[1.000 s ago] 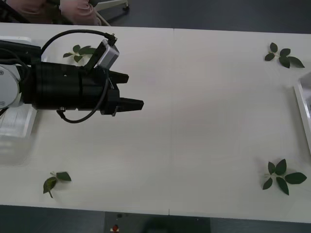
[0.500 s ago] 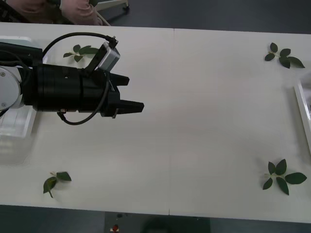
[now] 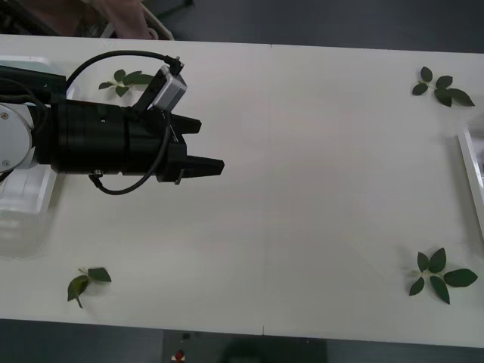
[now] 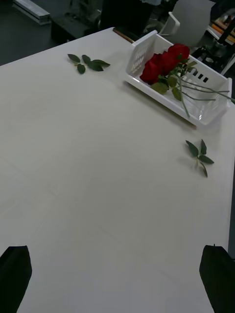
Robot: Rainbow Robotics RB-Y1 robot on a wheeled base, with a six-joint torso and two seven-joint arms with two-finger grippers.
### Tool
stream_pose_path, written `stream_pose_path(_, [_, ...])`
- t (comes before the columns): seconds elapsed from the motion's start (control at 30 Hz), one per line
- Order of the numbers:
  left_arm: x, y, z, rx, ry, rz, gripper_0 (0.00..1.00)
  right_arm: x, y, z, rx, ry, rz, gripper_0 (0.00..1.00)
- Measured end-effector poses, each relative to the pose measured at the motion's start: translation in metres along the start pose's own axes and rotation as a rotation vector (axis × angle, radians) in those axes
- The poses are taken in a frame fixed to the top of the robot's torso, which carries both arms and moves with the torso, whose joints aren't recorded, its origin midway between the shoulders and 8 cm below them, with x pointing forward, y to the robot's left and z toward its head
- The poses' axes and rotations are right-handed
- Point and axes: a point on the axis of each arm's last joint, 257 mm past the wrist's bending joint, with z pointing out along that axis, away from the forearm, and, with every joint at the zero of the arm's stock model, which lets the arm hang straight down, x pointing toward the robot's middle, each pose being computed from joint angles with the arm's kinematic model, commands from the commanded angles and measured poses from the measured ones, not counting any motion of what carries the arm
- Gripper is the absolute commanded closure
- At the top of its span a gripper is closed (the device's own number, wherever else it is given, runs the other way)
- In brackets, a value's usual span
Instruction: Put the red flowers into the right box and the blue flowers into the left box
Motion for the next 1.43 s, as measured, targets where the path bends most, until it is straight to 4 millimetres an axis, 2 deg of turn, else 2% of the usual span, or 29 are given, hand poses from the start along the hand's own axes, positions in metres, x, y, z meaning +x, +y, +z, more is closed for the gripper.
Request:
stream_pose_path(0.2, [0.0,0.0,0.0,0.0,0.0,0.0,0.0,-0.016,0.017,0.015,-0.073,-0.061,-0.023,0.0])
stream_pose_path(0.53, [0.0,0.0,0.0,0.0,0.0,0.0,0.0,-0.016,0.031,0.033,-0.138,-0.038,-0.035,0.0])
stream_pose_path(0.83, [0.0,0.0,0.0,0.0,0.0,0.0,0.0,-0.028,0.043,0.057,-0.209,0.011,-0.087,0.0])
stream_pose_path(0.93, [0.0,0.0,0.0,0.0,0.0,0.0,0.0,-0.03,0.051,0.06,-0.241,0.003,-0.093,0.0])
stream_pose_path(1.1, [0.0,0.0,0.0,0.0,0.0,0.0,0.0,-0.023,0.062,0.06,-0.29,0.03,-0.095,0.0])
stream_pose_path(1.43, [0.0,0.0,0.0,0.0,0.0,0.0,0.0,-0.023,0.063,0.059,-0.292,0.031,-0.096,0.0])
